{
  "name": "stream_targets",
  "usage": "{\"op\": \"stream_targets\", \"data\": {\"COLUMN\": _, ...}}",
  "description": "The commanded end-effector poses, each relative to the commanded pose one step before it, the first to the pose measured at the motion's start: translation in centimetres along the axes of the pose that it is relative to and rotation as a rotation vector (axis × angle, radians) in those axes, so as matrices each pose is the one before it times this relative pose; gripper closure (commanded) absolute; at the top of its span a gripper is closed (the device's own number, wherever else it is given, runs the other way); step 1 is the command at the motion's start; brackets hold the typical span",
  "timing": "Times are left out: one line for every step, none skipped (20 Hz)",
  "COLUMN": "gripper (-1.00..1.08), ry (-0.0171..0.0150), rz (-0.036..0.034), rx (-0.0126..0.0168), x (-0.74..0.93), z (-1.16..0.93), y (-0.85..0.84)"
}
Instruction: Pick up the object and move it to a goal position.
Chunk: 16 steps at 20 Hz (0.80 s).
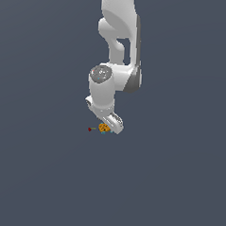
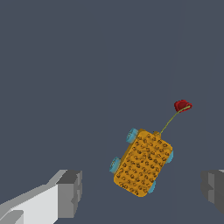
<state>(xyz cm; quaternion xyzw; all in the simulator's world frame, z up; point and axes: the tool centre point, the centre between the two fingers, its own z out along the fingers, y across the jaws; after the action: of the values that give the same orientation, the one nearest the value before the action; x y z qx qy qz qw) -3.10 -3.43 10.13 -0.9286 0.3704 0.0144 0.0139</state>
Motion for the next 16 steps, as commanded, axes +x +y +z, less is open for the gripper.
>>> {"op": "stream_targets", "data": {"gripper": -0.92, "ry": 0.00398, "rz": 0.08349, "rx": -0.0008, "x": 0.019, "z": 0.642, "y": 0.478}}
{"op": "stream_targets", "data": {"gripper": -0.92, "ry": 0.00179, "rz": 0.03266, "rx": -0.00041, "x": 0.026, "z": 0.247, "y": 0.195}}
{"op": "stream_targets", "data": {"gripper": -0.92, "ry": 0.00194, "rz": 0.03268, "rx": -0.00042, "x": 0.034, "z": 0.243, "y": 0.198}}
{"op": "stream_targets", "data": {"gripper": -0.92, "ry": 0.0021, "rz": 0.0327, "rx": -0.00041, "x": 0.042, "z": 0.239, "y": 0.2}}
{"op": "stream_targets", "data": {"gripper": -0.92, "ry": 0.00222, "rz": 0.03233, "rx": -0.00039, "x": 0.05, "z": 0.232, "y": 0.199}}
{"op": "stream_targets", "data": {"gripper": -0.92, "ry": 0.00225, "rz": 0.03078, "rx": -0.00035, "x": 0.056, "z": 0.217, "y": 0.191}}
{"op": "stream_targets", "data": {"gripper": -0.92, "ry": 0.00226, "rz": 0.02912, "rx": -0.0003, "x": 0.059, "z": 0.202, "y": 0.181}}
{"op": "stream_targets", "data": {"gripper": -0.92, "ry": 0.00224, "rz": 0.02747, "rx": -0.00026, "x": 0.063, "z": 0.187, "y": 0.171}}
{"op": "stream_targets", "data": {"gripper": -0.92, "ry": 0.0022, "rz": 0.02583, "rx": -0.00021, "x": 0.065, "z": 0.173, "y": 0.161}}
{"op": "stream_targets", "data": {"gripper": -0.92, "ry": 0.00214, "rz": 0.02415, "rx": -0.00016, "x": 0.065, "z": 0.16, "y": 0.15}}
{"op": "stream_targets", "data": {"gripper": -0.92, "ry": 0.00207, "rz": 0.0225, "rx": -0.00012, "x": 0.066, "z": 0.147, "y": 0.14}}
{"op": "stream_targets", "data": {"gripper": -0.92, "ry": 0.00198, "rz": 0.02083, "rx": -0.00008, "x": 0.064, "z": 0.134, "y": 0.129}}
{"op": "stream_targets", "data": {"gripper": -0.92, "ry": 0.00188, "rz": 0.01917, "rx": -0.00005, "x": 0.063, "z": 0.122, "y": 0.118}}
{"op": "stream_targets", "data": {"gripper": -0.92, "ry": 0.00176, "rz": 0.01752, "rx": -0.00002, "x": 0.061, "z": 0.11, "y": 0.108}}
{"op": "stream_targets", "data": {"gripper": -0.92, "ry": 0.00163, "rz": 0.01584, "rx": 0.0, "x": 0.057, "z": 0.098, "y": 0.097}}
{"op": "stream_targets", "data": {"gripper": -0.92, "ry": 0.00148, "rz": 0.01418, "rx": 0.00002, "x": 0.053, "z": 0.087, "y": 0.087}}
